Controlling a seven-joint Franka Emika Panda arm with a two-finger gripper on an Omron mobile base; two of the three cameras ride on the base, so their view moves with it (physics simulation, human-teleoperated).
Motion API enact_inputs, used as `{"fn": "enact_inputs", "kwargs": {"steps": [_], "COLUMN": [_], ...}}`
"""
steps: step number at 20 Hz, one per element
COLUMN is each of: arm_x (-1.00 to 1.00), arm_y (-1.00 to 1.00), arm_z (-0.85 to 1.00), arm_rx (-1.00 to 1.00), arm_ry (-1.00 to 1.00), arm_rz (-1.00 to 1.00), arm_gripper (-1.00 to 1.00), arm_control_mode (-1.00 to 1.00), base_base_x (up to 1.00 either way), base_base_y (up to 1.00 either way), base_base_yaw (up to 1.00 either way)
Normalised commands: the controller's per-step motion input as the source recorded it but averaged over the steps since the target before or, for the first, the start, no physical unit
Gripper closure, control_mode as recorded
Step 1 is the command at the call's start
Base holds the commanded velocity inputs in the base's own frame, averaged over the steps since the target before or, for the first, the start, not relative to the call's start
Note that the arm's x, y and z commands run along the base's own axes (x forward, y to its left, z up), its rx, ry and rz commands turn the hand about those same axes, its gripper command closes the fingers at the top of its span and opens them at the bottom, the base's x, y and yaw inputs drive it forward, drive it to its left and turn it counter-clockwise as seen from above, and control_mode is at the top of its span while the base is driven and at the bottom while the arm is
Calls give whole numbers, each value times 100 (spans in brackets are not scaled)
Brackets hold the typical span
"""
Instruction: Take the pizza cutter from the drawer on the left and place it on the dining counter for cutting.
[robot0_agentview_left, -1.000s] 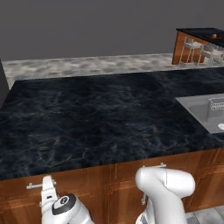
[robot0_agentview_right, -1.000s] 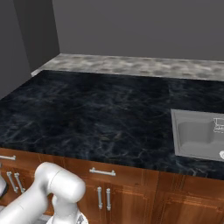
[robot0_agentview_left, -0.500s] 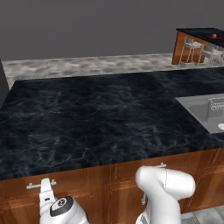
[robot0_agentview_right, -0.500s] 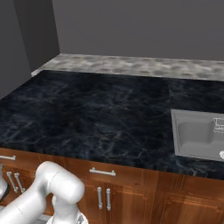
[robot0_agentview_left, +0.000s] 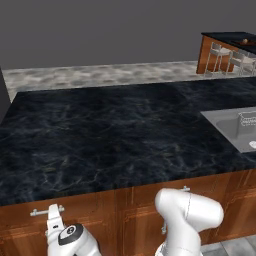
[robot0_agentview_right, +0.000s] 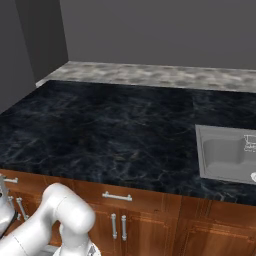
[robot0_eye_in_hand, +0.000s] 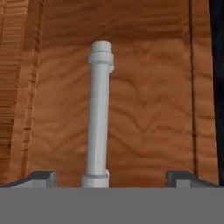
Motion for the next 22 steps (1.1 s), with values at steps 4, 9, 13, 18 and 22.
{"fn": "enact_inputs", "kwargs": {"steps": [4,9,13,18,22], "arm_x": [23,23,14,15,18], "arm_y": [10,19,25,13,0], "arm_z": [-20,-19,-18,-9,-6], "arm_rx": [0,0,0,0,0], "arm_ry": [0,0,0,0,0], "arm_rz": [0,0,0,0,0], "arm_gripper": [-100,-100,-100,-100,-100], "arm_control_mode": [-100,-100,-100,-100,-100], "base_base_x": [0,0,0,0,0], "base_base_y": [0,0,0,0,0], "base_base_yaw": [0,0,0,0,0]}}
